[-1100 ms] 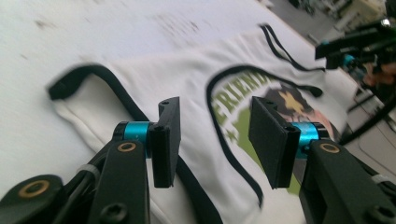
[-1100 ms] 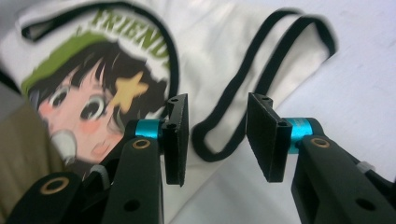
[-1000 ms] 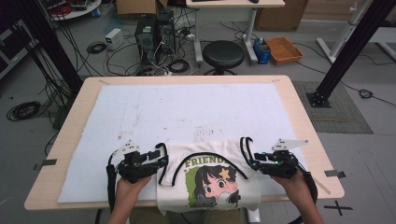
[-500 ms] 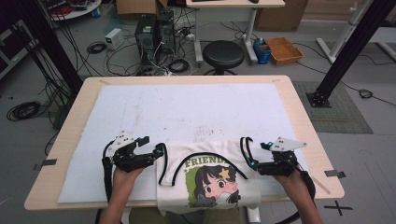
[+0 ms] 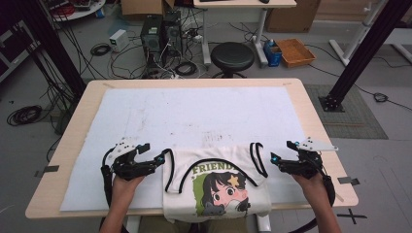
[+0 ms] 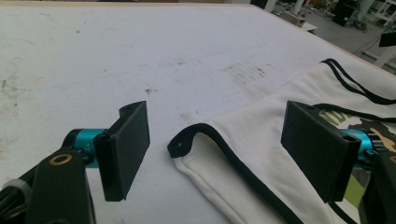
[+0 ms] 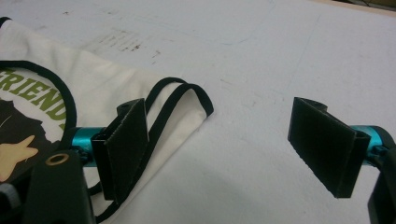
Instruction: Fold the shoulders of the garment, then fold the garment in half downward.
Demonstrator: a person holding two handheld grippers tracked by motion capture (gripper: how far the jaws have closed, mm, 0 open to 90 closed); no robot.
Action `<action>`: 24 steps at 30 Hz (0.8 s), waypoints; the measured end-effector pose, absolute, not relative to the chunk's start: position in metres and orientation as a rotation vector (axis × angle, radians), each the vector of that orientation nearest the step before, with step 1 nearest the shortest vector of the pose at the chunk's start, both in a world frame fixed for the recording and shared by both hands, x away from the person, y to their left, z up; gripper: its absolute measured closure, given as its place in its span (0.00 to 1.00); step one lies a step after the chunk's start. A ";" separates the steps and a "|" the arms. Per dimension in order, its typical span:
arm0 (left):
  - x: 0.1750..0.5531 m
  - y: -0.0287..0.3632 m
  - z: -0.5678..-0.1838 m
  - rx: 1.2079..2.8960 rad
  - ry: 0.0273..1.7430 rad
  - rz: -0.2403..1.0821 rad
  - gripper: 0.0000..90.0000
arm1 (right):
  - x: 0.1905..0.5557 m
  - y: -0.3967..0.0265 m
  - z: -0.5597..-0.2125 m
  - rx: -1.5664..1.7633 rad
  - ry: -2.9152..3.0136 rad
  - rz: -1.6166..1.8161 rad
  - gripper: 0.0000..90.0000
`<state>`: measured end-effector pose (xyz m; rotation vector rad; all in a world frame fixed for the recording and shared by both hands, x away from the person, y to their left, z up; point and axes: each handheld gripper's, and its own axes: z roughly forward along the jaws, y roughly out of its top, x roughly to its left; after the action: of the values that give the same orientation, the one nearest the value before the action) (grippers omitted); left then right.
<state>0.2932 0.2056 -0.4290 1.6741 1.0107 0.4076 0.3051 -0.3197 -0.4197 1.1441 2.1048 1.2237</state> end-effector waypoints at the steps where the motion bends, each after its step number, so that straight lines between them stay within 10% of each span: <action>1: 0.293 0.205 -0.429 1.677 1.008 0.407 0.26 | 0.304 -0.319 -0.420 1.145 2.106 1.224 0.22; 24: 0.326 0.197 -0.414 1.770 1.046 0.403 0.26 | 0.317 -0.305 -0.420 1.154 2.132 1.240 0.22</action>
<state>0.3261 0.1973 -0.4139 1.7696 1.0458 0.4029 0.3173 -0.3051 -0.4198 1.1543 2.1319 1.2405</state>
